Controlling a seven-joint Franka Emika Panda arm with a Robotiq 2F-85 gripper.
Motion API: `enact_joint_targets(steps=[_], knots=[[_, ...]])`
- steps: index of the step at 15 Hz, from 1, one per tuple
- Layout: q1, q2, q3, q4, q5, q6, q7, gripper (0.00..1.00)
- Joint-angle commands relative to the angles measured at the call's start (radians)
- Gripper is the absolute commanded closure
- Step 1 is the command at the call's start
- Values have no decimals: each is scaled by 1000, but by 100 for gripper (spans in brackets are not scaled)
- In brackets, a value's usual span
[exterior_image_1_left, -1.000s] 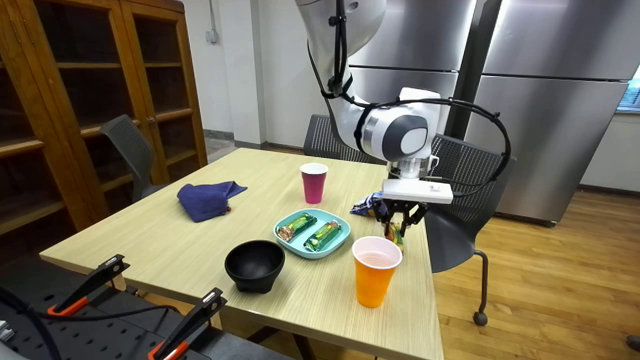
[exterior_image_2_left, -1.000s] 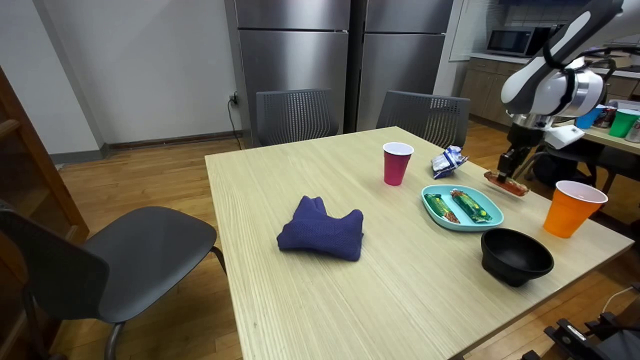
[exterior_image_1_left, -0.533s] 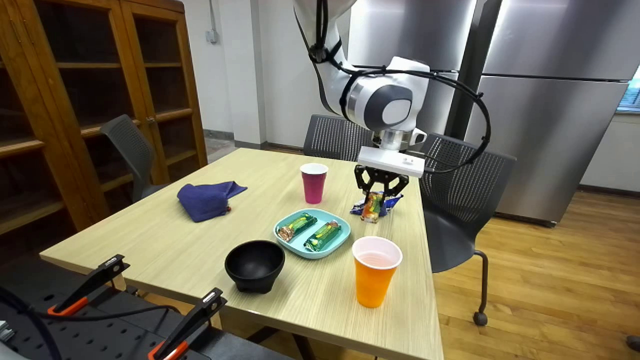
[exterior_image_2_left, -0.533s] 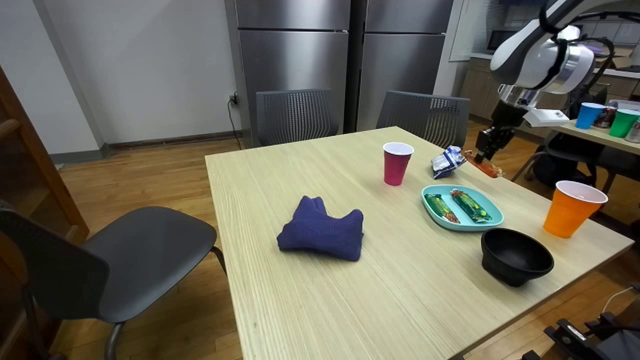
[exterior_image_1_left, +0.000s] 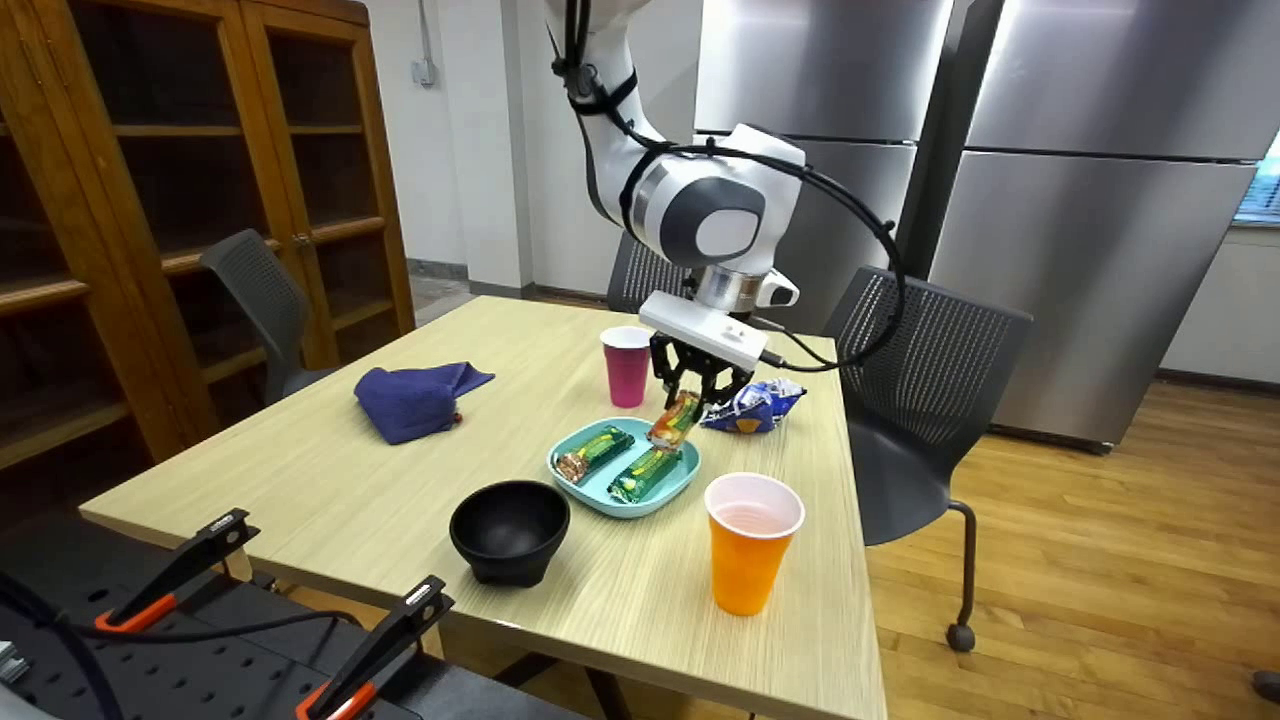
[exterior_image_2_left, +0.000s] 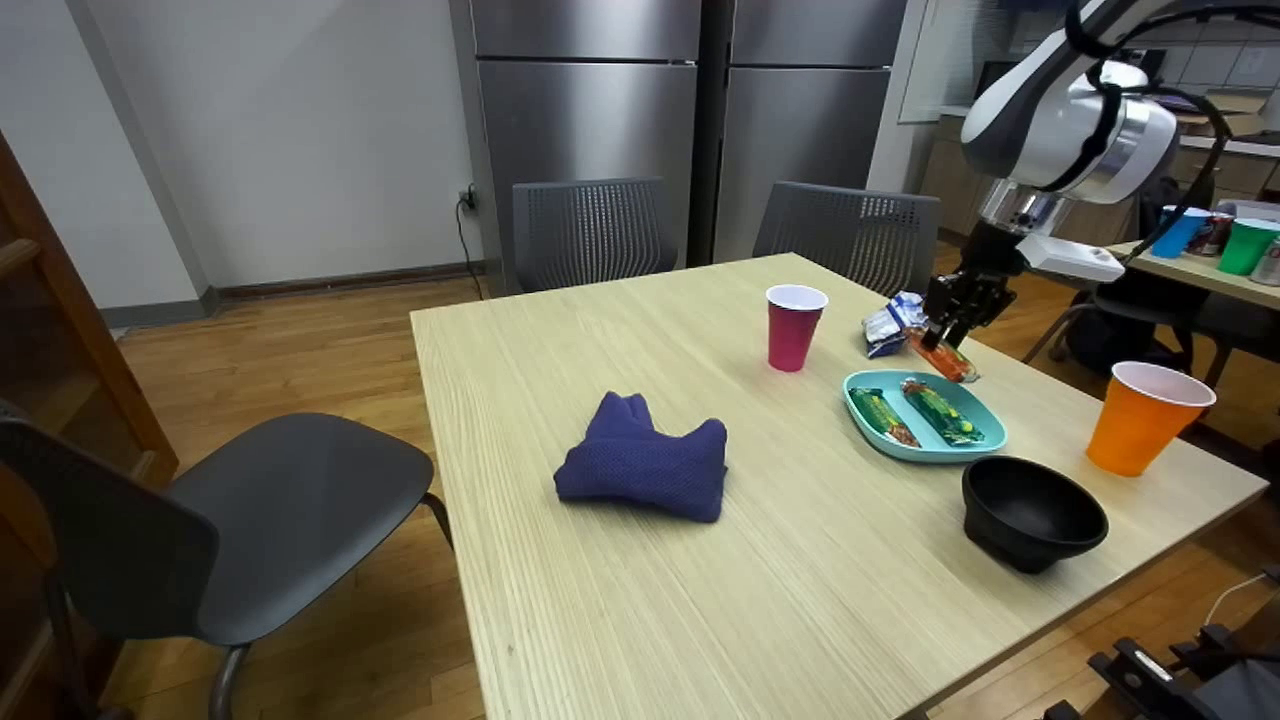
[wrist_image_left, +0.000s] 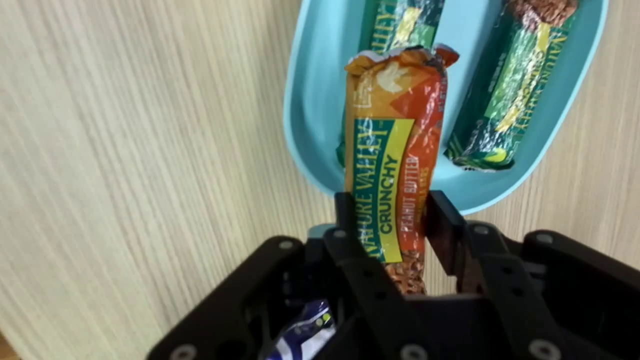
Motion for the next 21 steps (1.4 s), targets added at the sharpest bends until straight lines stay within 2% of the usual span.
enact_joint_targets(steps=[1,9,14,21], knots=[[14,-92,25,-152,46,54,69,85],[30,-93,85,-262,135,173,173,85],[33,-110,81,-301,135,238,245,85],[46,-101,59,-300,108,263,305,85]])
